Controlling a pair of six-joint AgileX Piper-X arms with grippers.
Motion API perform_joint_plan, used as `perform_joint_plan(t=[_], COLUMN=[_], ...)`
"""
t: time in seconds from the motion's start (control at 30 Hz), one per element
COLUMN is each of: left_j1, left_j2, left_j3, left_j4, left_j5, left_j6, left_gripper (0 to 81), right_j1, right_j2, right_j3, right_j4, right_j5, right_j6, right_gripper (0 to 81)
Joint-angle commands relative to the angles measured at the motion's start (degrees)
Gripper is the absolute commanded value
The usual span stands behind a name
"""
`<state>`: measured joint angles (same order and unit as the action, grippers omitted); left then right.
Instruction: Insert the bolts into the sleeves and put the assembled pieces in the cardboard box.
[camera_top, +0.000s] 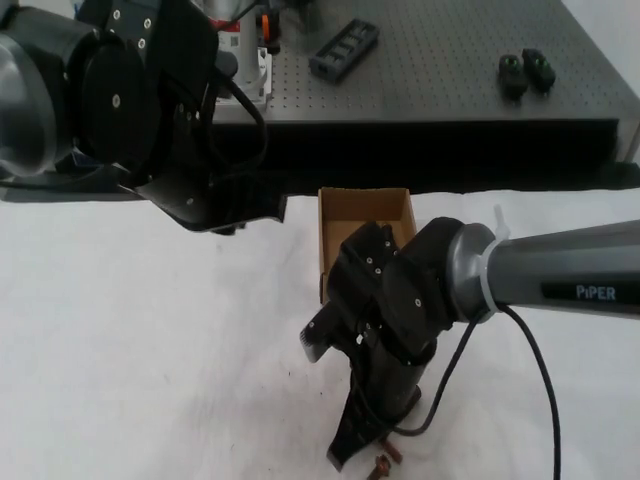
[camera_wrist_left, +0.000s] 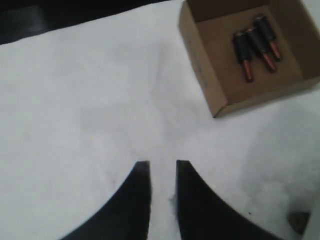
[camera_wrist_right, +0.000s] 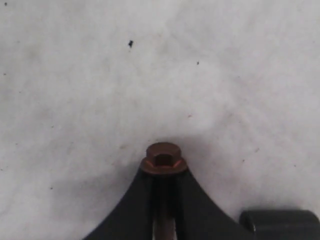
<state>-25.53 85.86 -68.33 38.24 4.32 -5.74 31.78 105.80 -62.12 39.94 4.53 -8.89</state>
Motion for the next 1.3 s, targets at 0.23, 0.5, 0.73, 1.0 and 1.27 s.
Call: perform_joint_plan(t=[0.23,0.5,0.73,1.0,1.27], left_j1=[-5.87,-16.54,-19.64,-21.36,-22.06], left_j2=[2.82,20.36,35.22,40.27,40.25], left_j3=[-0.61,-13.4,-28.21,-32.26,-32.26], left_j4=[-4.71,-0.47,12.87,16.0,16.25], left_j5=[7.94,7.93,7.48,7.94,7.94], left_j6=[4.9,11.4,15.3,15.33,16.75], left_gripper=[40.0,32.7,32.7,32.7,32.7], right_j1=[-16.34,-30.6,-36.4,-36.55,-36.55], right_j2=[-20.66,-39.46,-50.03,-52.02,-52.02], right_j3=[2.23,16.21,27.49,31.33,31.31], right_j4=[-0.13,6.17,6.9,6.78,6.2], right_j5=[-2.97,-3.49,-5.57,-5.57,-5.57], right_j6=[6.73,6.86,6.86,6.86,6.93], right_gripper=[5.0,5.0,5.0,5.0,5.0])
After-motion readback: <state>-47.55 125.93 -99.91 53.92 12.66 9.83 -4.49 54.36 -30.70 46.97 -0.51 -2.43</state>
